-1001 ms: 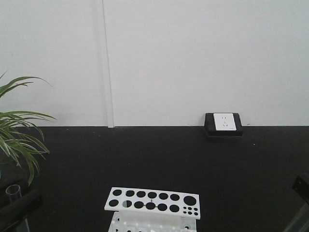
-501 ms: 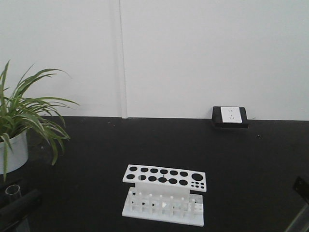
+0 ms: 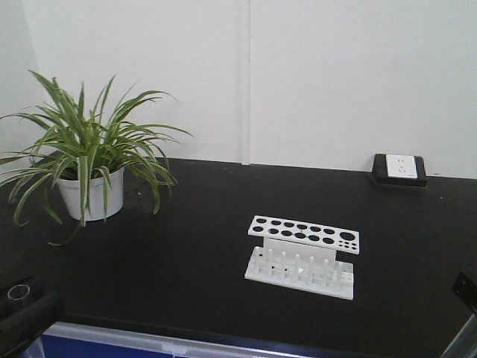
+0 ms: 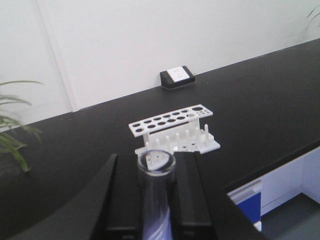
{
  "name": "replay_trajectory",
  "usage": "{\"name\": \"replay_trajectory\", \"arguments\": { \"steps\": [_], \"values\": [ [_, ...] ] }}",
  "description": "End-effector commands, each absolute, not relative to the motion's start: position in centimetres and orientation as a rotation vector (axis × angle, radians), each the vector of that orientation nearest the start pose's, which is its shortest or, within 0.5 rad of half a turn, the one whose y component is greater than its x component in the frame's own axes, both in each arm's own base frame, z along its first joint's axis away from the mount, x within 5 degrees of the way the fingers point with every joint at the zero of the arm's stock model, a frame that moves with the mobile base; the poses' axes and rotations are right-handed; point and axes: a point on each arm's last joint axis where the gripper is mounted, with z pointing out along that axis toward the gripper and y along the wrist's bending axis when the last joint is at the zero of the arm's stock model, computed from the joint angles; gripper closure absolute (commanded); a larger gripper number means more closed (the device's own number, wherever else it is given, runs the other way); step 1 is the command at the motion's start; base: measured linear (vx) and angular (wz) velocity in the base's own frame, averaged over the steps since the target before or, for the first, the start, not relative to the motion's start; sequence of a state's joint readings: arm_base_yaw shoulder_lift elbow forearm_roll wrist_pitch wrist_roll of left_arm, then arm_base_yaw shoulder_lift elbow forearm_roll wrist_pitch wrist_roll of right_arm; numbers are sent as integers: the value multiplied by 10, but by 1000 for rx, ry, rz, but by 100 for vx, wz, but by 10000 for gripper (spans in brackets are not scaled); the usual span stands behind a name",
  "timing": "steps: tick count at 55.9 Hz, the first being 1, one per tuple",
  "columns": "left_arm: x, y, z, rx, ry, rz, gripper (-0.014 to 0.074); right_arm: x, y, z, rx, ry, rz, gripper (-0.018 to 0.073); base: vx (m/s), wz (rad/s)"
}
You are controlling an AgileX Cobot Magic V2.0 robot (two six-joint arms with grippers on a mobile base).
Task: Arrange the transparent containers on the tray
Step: 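Hold both test tubes while the base drives to the yellow tray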
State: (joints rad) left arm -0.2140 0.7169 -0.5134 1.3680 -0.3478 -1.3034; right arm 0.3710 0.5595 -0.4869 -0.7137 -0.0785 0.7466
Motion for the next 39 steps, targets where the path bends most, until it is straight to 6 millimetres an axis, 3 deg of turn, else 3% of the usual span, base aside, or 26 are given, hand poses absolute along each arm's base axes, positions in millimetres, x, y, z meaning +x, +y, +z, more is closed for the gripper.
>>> {"name": "replay_trajectory", "arguments": {
  "steps": [1, 39],
  "values": [
    [138, -63, 338, 448, 1519, -441, 600, 109, 51, 352, -314, 1400, 396, 572, -29, 29],
    [138, -62, 338, 448, 1519, -440, 600, 109, 51, 352, -314, 1400, 396, 572, -31, 46]
  ]
}}
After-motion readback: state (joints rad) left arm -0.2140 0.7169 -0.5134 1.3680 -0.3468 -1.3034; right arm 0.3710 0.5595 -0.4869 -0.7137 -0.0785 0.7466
